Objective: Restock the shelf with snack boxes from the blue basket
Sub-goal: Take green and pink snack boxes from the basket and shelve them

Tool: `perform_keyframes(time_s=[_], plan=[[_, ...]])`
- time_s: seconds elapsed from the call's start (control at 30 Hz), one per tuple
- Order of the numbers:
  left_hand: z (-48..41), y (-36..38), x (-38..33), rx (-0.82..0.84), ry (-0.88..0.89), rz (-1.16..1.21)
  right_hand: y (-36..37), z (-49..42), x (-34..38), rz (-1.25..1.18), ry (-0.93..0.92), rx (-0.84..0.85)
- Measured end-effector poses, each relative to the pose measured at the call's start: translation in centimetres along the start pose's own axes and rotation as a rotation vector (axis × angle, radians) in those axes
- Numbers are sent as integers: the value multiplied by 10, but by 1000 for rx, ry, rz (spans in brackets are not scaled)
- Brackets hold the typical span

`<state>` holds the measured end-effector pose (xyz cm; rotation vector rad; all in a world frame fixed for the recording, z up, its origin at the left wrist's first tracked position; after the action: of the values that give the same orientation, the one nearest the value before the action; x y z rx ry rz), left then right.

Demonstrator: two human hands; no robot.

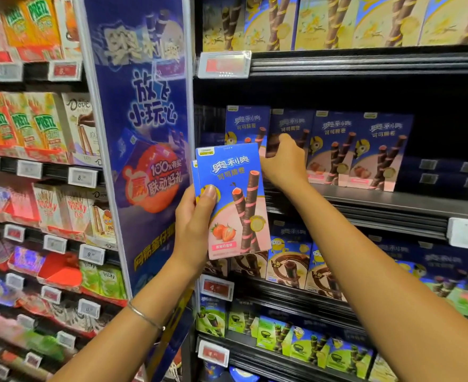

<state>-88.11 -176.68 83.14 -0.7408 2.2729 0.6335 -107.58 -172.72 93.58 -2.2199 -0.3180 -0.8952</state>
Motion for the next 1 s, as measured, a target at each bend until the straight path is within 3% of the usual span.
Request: perform_keyframes(time_s=[0.5, 0.7, 0.83, 0.93, 1.0], plan=[[-3, 0, -2, 18, -43, -7, 3, -9, 1, 163, 48, -49], [-2, 6, 0, 13, -71, 5, 1, 0, -2, 123, 49, -25], [0, 6, 1, 24, -89, 1, -18, 30, 3, -184, -23, -103], [1, 7, 0, -2, -108, -9, -14, 67, 7, -563, -5, 139], [1, 10, -4, -13, -107, -10, -10, 94, 7, -633, 11, 325]])
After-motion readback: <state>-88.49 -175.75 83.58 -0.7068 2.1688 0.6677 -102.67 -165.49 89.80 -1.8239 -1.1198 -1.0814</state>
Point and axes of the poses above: each hand's wrist, its own z-axis away from the middle knuckle, its own y-axis out of the palm, x = y × z, the point moved 6 cm from there along -z, towards the middle knuckle, and after that the axes turned 10 degrees about x, right-handed, at the moved point
